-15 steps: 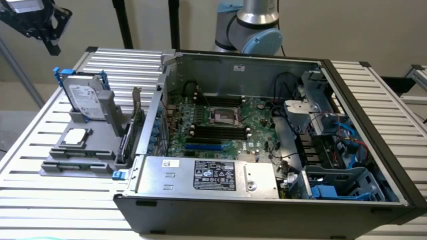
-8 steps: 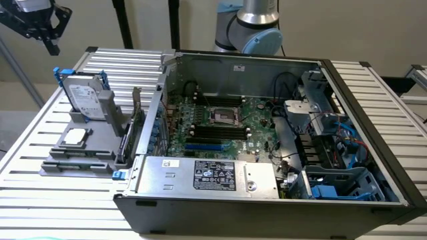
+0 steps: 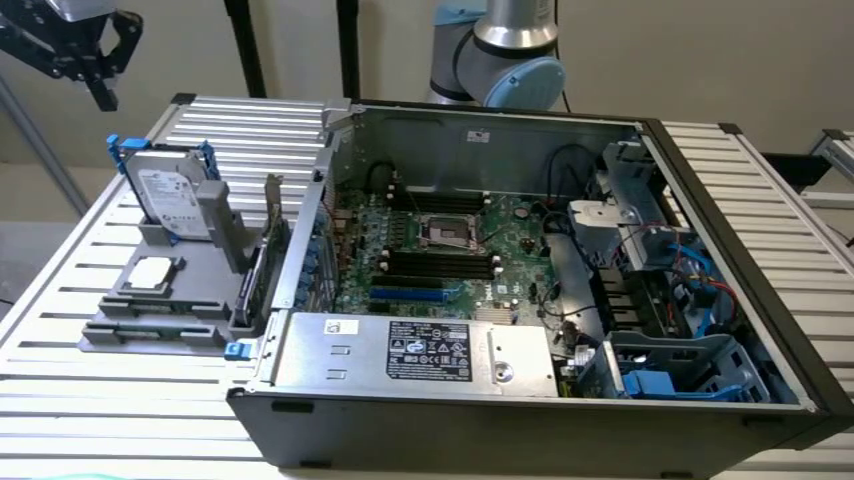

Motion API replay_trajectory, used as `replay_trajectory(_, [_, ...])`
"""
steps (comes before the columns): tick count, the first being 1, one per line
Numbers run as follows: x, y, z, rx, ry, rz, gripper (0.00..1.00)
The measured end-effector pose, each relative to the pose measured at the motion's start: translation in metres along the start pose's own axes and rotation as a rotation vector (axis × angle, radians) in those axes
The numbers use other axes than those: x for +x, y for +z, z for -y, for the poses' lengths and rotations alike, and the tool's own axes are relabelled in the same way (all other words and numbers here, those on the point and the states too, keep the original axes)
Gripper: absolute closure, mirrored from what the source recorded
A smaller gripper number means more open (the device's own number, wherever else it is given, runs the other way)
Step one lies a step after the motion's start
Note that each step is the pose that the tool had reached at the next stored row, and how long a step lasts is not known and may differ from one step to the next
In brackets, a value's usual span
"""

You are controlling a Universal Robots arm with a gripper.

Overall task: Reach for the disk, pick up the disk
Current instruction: 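Pick up the disk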

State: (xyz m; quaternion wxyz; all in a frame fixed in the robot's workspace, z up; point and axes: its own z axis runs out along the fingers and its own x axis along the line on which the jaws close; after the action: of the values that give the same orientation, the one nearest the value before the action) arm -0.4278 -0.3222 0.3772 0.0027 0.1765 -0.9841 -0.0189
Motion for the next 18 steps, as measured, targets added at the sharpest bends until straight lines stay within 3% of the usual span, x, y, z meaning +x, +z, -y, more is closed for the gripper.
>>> replay_trajectory(18, [0.0000, 0.0001, 0.0000, -0.0004, -0.328, -0.0124, 0.89])
